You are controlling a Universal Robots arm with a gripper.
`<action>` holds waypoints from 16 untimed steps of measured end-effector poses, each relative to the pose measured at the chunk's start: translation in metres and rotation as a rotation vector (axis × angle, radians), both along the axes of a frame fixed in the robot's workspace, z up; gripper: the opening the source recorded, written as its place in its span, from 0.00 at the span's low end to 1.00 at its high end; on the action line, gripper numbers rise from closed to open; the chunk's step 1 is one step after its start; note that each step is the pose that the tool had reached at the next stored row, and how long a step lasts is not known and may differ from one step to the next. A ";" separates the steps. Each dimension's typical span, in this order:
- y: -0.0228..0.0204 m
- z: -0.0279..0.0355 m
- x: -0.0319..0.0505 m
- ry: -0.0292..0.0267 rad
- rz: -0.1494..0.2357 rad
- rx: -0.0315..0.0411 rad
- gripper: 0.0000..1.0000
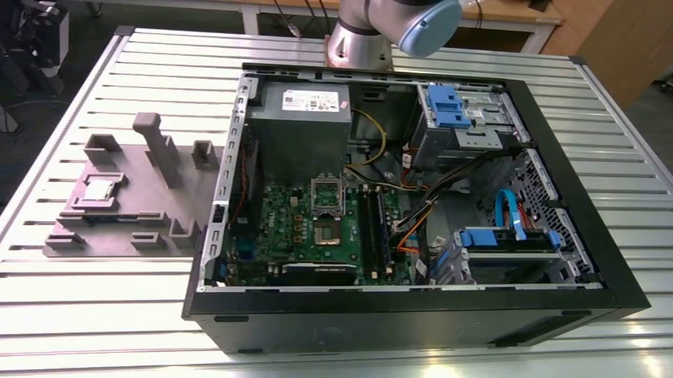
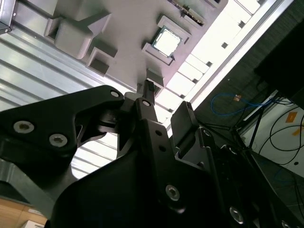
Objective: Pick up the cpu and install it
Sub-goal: 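Pick up the cpu and move it towards the insertion slot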
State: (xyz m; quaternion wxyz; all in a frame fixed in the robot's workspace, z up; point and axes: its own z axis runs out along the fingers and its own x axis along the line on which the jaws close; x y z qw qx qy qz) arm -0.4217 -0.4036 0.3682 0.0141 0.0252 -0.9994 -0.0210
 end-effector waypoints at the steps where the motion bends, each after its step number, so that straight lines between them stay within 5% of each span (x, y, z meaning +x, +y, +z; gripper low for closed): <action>1: 0.0000 0.0000 0.0000 0.0000 0.000 0.0000 0.42; 16: -0.0001 0.0000 0.0000 0.0001 0.001 0.0000 0.49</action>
